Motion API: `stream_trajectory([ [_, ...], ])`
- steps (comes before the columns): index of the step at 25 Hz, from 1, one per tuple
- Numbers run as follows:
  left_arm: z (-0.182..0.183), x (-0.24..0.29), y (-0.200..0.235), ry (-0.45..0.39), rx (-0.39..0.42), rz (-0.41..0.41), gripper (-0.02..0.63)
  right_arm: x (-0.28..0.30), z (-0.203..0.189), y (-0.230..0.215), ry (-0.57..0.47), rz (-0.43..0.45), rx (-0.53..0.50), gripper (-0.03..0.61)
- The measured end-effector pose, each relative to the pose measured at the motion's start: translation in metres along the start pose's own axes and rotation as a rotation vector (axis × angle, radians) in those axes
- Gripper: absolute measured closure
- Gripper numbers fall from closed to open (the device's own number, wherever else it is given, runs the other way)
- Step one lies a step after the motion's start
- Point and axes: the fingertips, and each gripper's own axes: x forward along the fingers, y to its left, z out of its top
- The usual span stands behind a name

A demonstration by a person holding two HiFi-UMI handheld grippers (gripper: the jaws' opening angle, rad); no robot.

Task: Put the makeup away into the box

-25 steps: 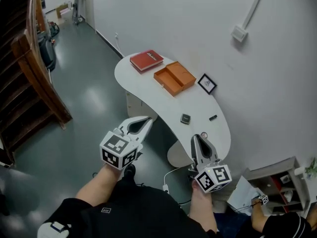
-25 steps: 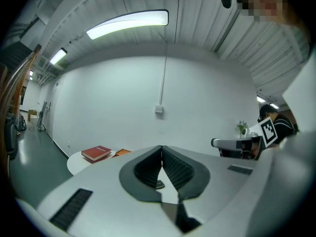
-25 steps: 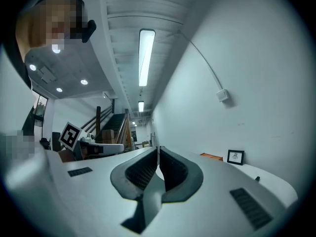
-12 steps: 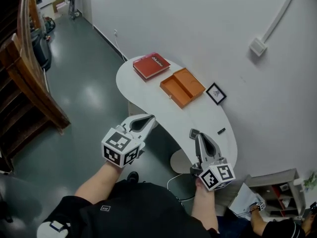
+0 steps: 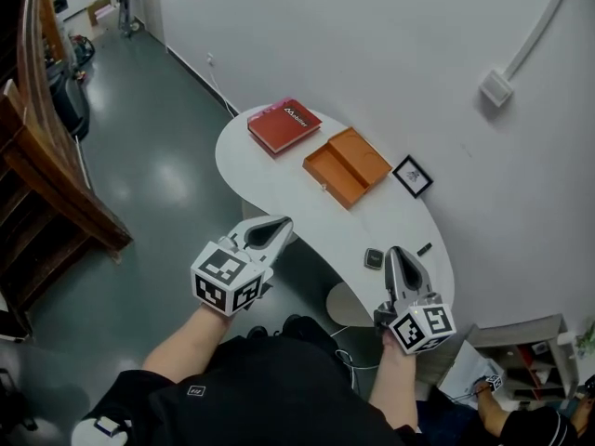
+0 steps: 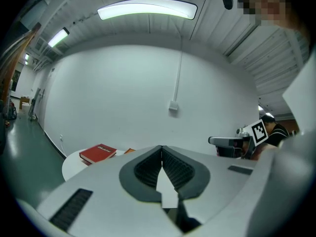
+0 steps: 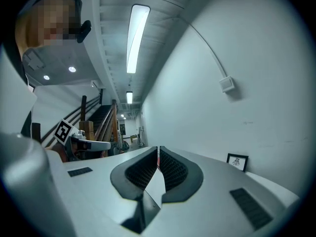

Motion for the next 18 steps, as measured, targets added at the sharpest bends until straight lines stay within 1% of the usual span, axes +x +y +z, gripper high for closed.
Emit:
stream_trajectory([
  [4, -0.008, 0.031, 0.013, 0.032, -0.008, 0.001, 0.600, 0.030, -0.006, -0.008, 0.016, 0.048, -0.016, 0.540],
  [6, -0.010, 0.053, 0.016, 0.050, -0.008, -0.005, 0.600, 0.043, -0.012, -0.020, 0.027, 0.065, -0.025, 0.540],
  [11, -0.002, 0.126, 0.024, 0.080, 0.025, -0.023, 0.600, 0.075, -0.017, -0.081, 0.038, 0.065, 0.012, 0.540],
  [15, 0.007, 0.189, 0.032, 0.111, 0.039, -0.027, 0.600, 0.098, -0.014, -0.130, 0.048, 0.079, 0.038, 0.540],
  [18, 0.010, 0.232, 0.031, 0.132, 0.045, -0.041, 0.600, 0.109, -0.019, -0.164, 0.065, 0.078, 0.067, 0.540],
])
